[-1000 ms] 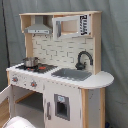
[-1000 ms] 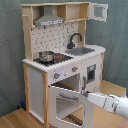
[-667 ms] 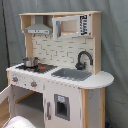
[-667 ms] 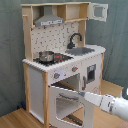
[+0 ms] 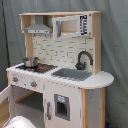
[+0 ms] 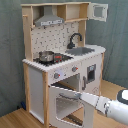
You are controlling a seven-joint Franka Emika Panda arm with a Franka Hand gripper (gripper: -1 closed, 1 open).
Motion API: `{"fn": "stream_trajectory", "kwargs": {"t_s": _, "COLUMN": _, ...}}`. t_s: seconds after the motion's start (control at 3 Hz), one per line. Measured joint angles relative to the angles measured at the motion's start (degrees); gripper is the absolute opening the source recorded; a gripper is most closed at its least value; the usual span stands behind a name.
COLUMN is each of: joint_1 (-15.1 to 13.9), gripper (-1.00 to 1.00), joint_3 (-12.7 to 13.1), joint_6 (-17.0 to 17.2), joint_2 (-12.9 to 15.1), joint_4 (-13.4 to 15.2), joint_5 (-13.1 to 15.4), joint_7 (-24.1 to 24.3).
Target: Play with the kitchen
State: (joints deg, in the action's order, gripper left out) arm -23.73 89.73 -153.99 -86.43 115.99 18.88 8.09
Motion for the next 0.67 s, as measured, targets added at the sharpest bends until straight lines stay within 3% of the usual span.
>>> {"fn": "stream_trajectory", "kwargs": {"t_s": 0.67, "joint_1": -0.63, "gripper": 1.0, "joint_3": 3.16, "joint_6": 3.49, "joint_2": -0.28, "joint_4": -0.75, "joint_5": 0.02, "joint_7": 12.49}}
